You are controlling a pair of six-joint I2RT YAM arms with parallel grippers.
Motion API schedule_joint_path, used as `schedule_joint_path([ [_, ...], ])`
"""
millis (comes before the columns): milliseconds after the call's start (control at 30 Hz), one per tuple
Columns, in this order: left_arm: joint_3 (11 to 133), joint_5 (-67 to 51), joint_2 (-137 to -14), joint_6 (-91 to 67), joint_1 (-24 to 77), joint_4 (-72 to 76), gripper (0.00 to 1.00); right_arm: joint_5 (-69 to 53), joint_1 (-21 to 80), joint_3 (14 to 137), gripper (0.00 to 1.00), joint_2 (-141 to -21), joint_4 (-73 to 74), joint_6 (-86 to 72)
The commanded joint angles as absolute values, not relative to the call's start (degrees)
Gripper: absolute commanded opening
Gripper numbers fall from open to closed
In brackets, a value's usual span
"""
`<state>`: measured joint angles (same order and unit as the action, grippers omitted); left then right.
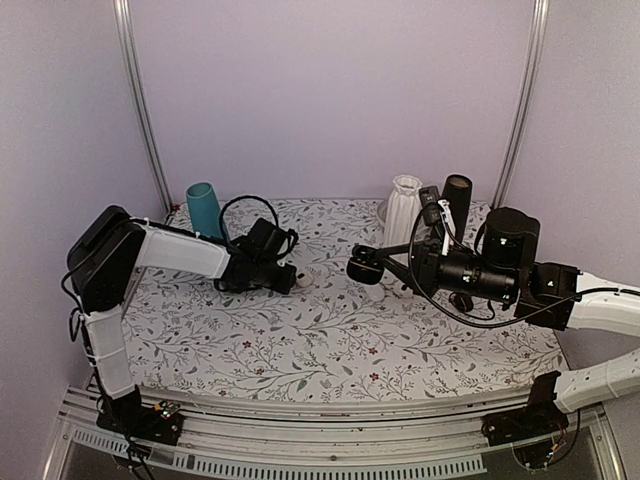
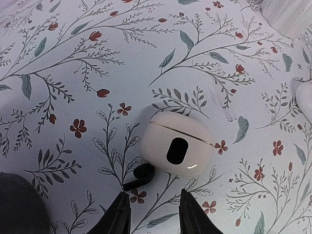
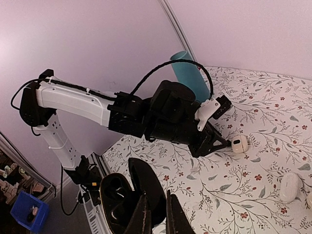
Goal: Insert the wireless bluetooth earbuds into the charging case
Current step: Move the left earbud to the center of the board.
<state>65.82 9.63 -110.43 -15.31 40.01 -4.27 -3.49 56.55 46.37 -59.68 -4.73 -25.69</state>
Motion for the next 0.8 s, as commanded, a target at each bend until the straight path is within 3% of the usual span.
schedule_joint_path([
  [0, 69.3, 8.3, -113.2, -13.7, 38.9, -6.5, 0.35, -3.1, 56.2, 46.0, 0.03, -58.7, -5.3, -26.1],
  [533, 73.1, 5.2, -119.3, -12.3, 37.0, -5.4, 0.31, -3.4, 56.2, 46.3, 0.04, -59.3, -4.8, -26.9],
  [767, 73.5, 4.3, -120.1, -11.5, 36.6, -4.8, 0.22, -3.3, 56.2, 46.2, 0.03, -59.4, -4.5, -26.9],
])
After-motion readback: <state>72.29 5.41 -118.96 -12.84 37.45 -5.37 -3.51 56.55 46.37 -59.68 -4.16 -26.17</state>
